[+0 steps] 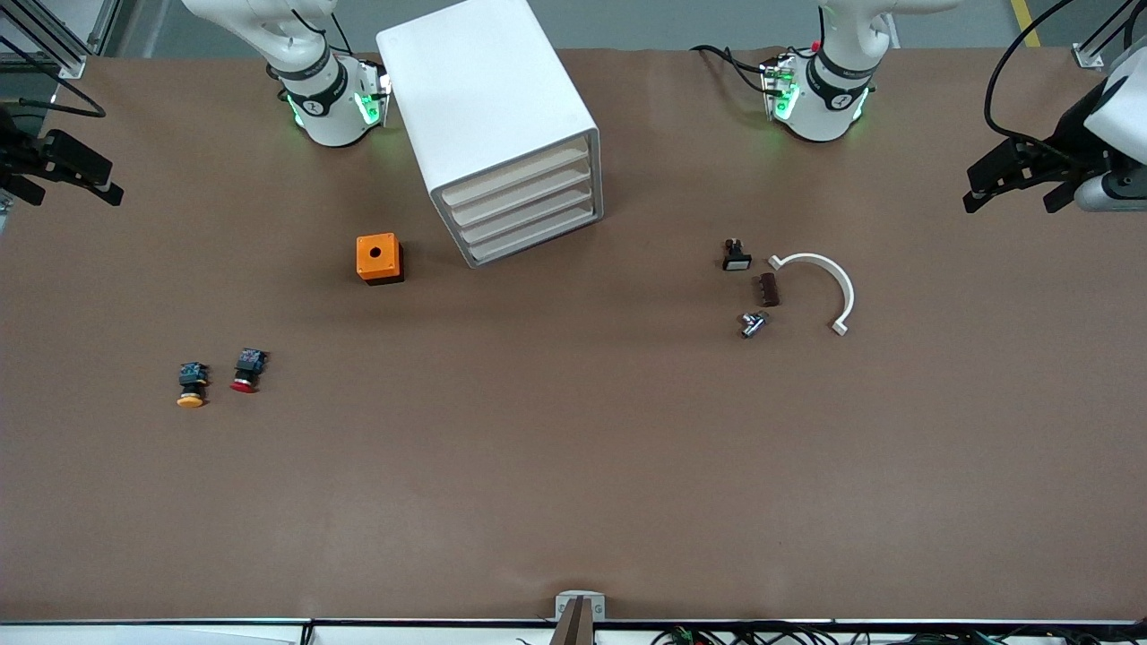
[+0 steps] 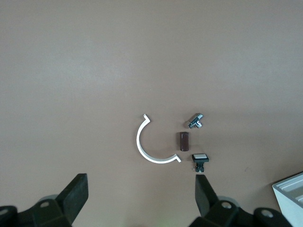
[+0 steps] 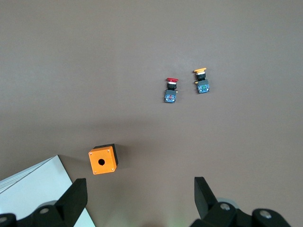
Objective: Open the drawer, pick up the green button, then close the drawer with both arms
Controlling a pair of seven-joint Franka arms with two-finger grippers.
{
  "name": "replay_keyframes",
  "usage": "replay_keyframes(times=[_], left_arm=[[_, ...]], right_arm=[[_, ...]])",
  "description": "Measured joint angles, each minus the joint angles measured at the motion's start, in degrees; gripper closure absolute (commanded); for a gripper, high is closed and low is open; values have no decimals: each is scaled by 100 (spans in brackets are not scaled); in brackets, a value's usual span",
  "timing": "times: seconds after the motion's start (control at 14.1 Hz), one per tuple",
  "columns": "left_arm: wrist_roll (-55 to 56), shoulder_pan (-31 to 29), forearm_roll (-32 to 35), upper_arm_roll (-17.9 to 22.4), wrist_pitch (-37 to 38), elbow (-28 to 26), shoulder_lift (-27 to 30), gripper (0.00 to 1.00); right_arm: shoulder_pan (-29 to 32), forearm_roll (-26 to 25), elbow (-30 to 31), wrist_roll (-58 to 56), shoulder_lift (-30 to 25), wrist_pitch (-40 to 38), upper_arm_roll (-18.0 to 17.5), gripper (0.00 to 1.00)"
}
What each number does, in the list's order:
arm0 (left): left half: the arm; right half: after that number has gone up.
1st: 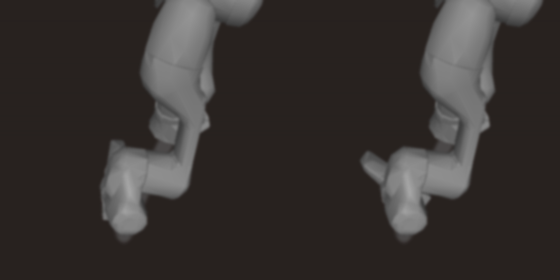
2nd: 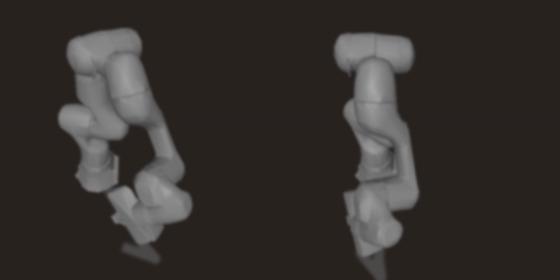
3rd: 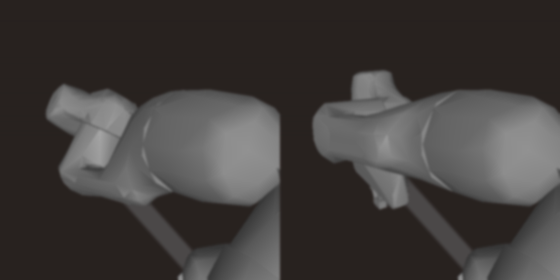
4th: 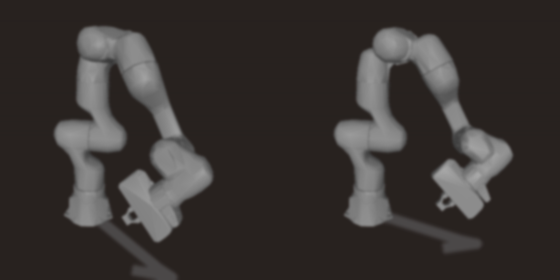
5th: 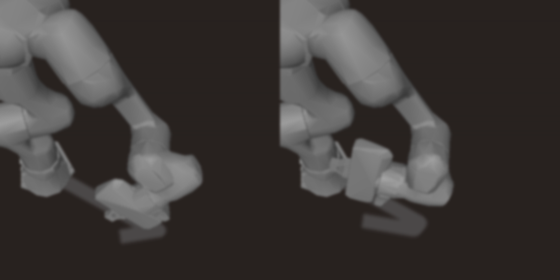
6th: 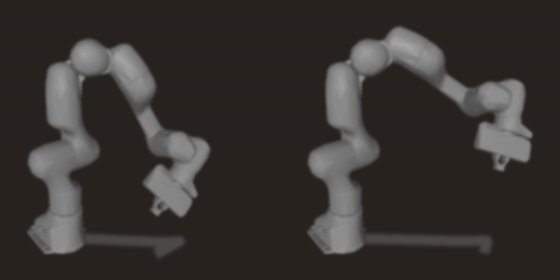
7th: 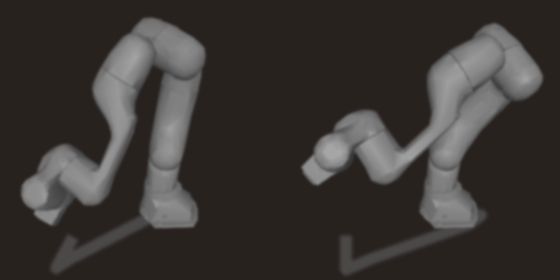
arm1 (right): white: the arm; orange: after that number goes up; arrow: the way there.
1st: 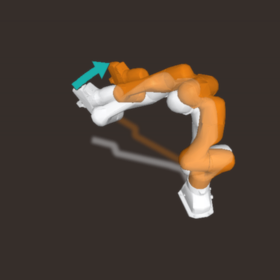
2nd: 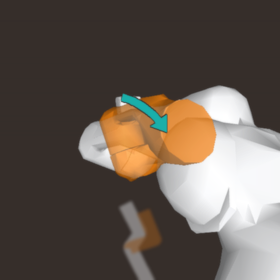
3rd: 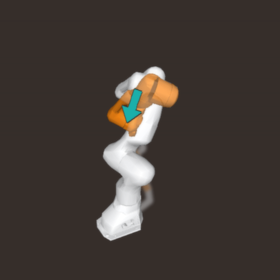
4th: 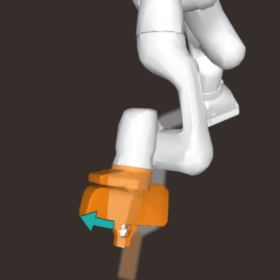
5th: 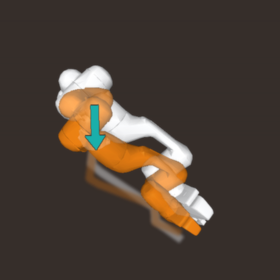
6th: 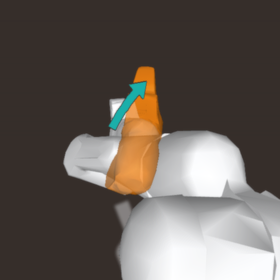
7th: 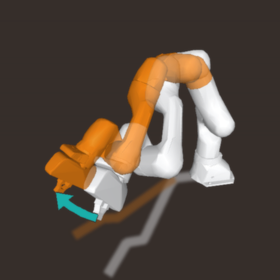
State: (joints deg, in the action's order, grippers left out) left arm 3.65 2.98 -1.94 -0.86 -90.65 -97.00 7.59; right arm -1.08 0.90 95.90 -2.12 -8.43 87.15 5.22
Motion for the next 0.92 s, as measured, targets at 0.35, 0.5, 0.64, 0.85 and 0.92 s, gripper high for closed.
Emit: replay_keyframes(times=[0.35,0.5,0.64,0.85,0.92], left_arm=[[0,0,0,0,0,6,-10,0],[2,-4,0,6,0,10,-52,0],[2,-13,0,25,0,11,-163,0],[2,-20,0,30,2,11,-439,0],[2,-15,0,30,7,9,-550,0]], right_arm=[[0,0,3,0,0,-7,0,0],[0,0,5,0,0,-12,1,0],[0,0,9,0,0,-37,2,0],[0,0,11,-1,0,-43,2,0],[0,0,12,-1,0,-43,2,0]])
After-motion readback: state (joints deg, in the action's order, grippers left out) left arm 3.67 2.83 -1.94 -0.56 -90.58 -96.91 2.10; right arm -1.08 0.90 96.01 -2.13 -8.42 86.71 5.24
